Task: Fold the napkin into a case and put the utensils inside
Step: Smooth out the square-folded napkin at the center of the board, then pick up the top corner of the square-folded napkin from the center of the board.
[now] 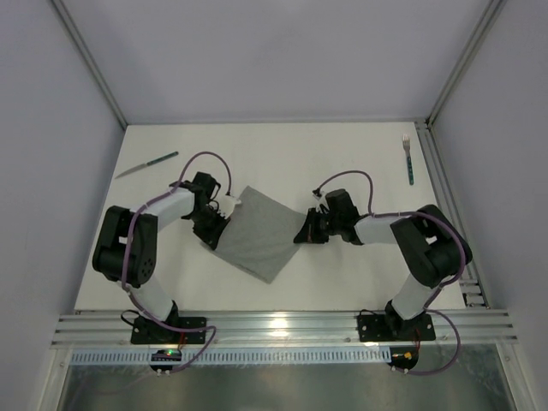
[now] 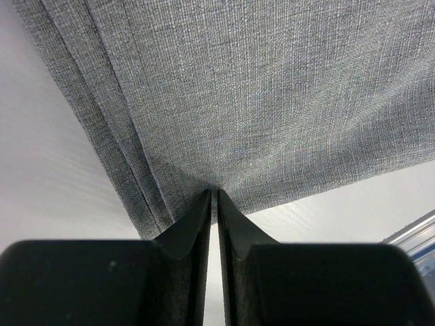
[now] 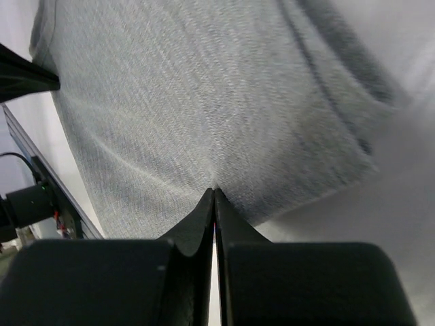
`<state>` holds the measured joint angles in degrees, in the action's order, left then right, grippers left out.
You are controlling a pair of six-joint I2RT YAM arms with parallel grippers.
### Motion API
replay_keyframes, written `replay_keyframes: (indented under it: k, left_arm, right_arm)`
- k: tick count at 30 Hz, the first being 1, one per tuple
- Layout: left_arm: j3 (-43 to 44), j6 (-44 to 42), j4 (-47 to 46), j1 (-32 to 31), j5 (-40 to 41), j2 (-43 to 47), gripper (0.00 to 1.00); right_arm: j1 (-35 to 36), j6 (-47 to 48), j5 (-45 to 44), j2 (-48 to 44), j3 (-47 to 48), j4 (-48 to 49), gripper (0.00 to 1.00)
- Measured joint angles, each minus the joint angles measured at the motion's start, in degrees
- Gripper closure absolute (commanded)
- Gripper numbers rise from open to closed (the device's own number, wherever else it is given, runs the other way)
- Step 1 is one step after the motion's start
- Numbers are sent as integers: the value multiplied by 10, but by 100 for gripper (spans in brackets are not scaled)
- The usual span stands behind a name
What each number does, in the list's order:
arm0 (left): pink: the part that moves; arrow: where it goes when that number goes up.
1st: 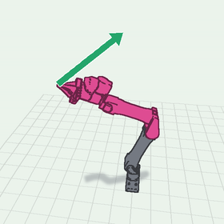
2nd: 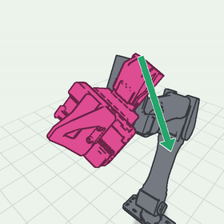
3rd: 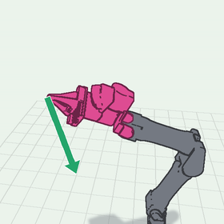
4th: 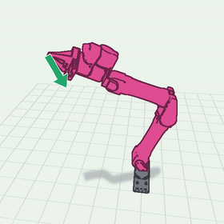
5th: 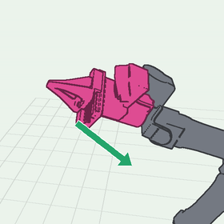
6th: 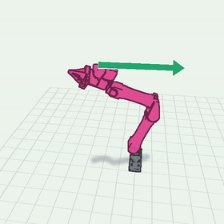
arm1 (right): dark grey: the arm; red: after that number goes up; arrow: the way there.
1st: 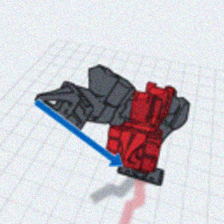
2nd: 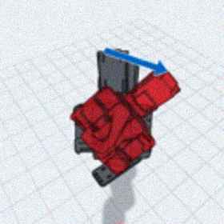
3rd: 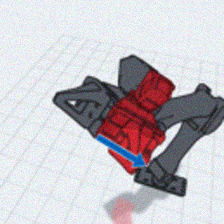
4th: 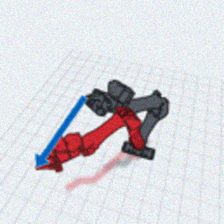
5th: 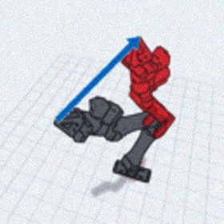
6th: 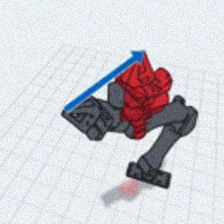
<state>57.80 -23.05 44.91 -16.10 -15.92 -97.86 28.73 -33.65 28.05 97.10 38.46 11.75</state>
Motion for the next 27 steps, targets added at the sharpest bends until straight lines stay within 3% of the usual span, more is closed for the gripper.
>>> replay_keyframes:
  k: [4, 10, 15, 18, 27]
  left_arm:
    - [-3, -2, -3, 0, 0, 3, 89]
    - [-2, -8, 6, 0, -14, 11, 78]
    - [38, -16, 51, 0, -48, 36, 70]
    - [69, -16, 69, 2, -69, 62, 69]
    - [83, 0, 75, 69, -66, 76, 72]
  right_arm:
    - [-46, -8, 10, -12, -15, 7, 97]
    - [-59, 30, -2, -27, 37, -68, 94]
    - [-37, 92, -21, -21, 207, -153, 79]
    - [-13, 127, -34, 19, 335, -180, 61]
    - [67, 208, -100, 304, 663, -323, 57]
